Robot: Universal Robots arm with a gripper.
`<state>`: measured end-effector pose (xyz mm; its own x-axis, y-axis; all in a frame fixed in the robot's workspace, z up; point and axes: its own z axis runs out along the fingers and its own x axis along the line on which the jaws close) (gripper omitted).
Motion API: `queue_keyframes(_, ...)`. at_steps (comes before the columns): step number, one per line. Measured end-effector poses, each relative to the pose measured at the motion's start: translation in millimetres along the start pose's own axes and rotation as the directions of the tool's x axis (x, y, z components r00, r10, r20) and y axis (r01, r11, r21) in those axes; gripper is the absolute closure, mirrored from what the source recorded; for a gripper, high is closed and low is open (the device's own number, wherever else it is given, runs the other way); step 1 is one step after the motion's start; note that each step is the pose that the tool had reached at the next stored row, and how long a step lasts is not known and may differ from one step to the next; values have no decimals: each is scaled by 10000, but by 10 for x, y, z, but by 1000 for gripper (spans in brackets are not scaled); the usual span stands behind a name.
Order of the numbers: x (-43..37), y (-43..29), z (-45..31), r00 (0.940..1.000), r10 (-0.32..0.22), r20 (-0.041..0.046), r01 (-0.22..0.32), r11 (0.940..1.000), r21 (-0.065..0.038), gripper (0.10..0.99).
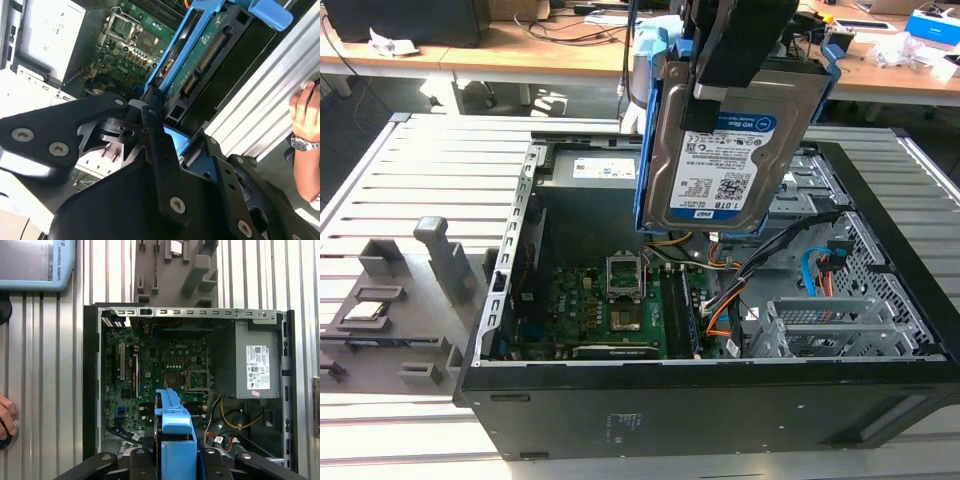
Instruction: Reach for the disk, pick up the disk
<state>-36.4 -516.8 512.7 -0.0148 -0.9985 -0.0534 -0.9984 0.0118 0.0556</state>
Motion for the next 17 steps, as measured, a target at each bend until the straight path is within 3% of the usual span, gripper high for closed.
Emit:
queue_keyframes(6, 169, -3, -7, 10000, -1, 1, 1, 10000, 0, 718)
queue_keyframes(9, 294, -4, -15, 10000, 0, 0, 0, 10000, 0, 718)
queue_keyframes(17, 482, -6, -24, 10000, 0, 0, 0, 10000, 0, 718)
